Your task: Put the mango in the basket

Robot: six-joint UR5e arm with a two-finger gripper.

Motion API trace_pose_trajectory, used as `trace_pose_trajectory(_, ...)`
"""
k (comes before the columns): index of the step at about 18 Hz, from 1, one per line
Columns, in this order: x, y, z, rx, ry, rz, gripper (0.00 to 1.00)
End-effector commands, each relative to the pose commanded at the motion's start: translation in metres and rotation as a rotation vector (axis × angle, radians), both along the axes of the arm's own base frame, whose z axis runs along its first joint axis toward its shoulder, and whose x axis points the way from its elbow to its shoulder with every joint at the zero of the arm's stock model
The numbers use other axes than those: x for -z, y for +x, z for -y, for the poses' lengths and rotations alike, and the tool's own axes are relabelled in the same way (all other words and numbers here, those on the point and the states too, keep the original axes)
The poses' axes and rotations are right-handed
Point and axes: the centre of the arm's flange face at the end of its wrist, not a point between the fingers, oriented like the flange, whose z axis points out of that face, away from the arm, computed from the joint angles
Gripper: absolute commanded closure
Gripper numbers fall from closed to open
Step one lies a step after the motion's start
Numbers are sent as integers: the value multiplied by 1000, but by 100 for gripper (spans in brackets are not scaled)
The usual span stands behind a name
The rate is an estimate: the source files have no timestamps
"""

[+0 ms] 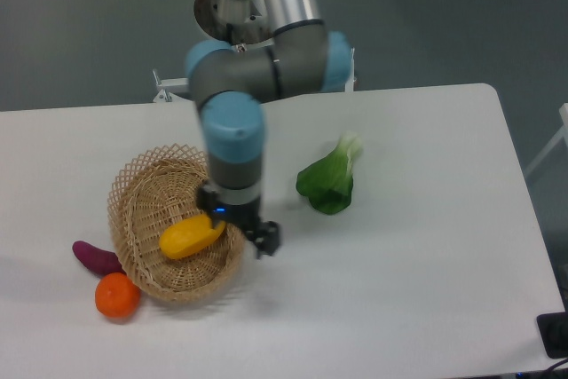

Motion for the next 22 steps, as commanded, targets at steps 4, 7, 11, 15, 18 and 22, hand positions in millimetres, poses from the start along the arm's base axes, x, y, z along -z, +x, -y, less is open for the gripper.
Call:
trace_pose_trajectory(4, -5, -46, 28, 27, -45, -40, 0)
trace_pose_trajectory(7, -4, -74, 53, 68, -81, -46, 0)
trace_pose_trajectory(11, -6, -111, 89, 118, -97, -64, 0)
trace_pose_trajectory(15, -4, -145, 125, 167, -116, -73, 0)
trace_pose_trajectory(18, 0, -162, 140, 205, -135, -53, 0)
trace_pose_trajectory(22, 4, -174, 144, 191, -135, -53, 0)
